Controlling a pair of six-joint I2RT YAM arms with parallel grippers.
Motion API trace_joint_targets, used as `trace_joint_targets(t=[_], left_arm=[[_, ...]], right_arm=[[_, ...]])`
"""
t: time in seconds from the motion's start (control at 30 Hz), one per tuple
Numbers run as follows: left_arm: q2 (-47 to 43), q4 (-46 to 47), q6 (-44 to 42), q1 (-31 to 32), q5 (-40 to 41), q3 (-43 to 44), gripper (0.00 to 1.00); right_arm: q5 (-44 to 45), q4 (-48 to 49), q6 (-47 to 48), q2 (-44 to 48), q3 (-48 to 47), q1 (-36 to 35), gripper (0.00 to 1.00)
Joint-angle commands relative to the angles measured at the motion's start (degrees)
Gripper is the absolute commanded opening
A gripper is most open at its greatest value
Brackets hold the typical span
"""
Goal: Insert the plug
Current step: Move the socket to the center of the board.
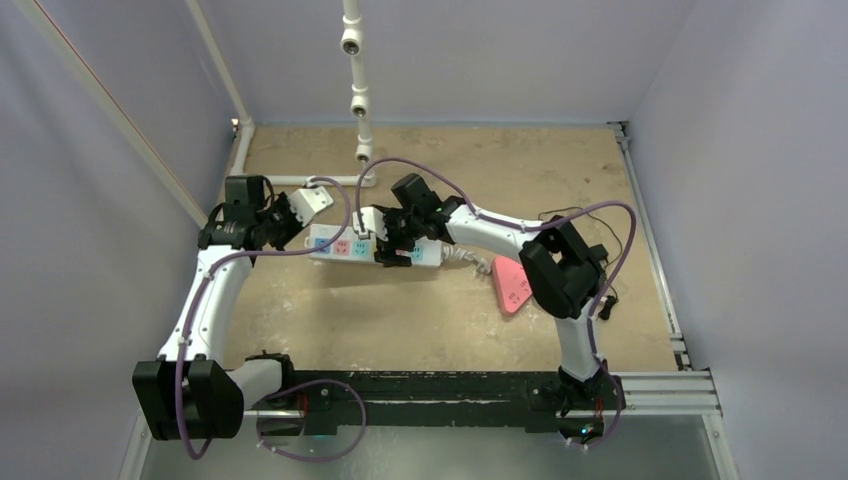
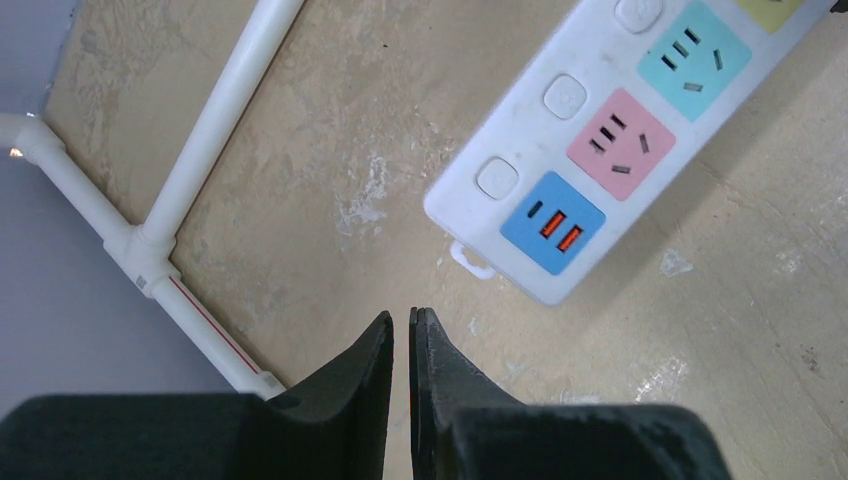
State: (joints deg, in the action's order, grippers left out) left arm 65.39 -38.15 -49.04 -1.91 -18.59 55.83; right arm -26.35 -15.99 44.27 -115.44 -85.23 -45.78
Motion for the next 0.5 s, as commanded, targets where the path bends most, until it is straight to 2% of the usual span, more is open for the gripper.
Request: trace_joint_targets(t=[0.0, 0.2, 0.33, 0.4, 0.47], left_arm=[[-1.9, -0.8, 0.3, -0.3, 1.1, 0.0, 0.10], [-0.7, -0.7, 0.2, -0.3, 0.1, -0.7, 0.11], [0.5, -0.8, 0.3, -0.3, -1.2, -0.9, 0.11], [1.1, -0.7, 0.5, -0.2, -2.0, -0.9, 0.11], [1.8, -0.7, 1.0, -0.2, -3.1, -0.7, 0.12]], right_arm=[[-5.0, -5.9, 13.7, -1.8, -3.2, -1.6, 0.60], [-3.8, -8.9, 14.9, -3.5, -0.8, -2.7, 0.63], [-3.9, -6.6, 13.5, -1.6, 2.8, -2.8, 0.66], [-3.4, -4.8, 12.2, -0.4, 4.3, -2.8, 0.70], [-4.1, -2.9, 9.9, 1.0, 5.3, -2.8, 0.86]])
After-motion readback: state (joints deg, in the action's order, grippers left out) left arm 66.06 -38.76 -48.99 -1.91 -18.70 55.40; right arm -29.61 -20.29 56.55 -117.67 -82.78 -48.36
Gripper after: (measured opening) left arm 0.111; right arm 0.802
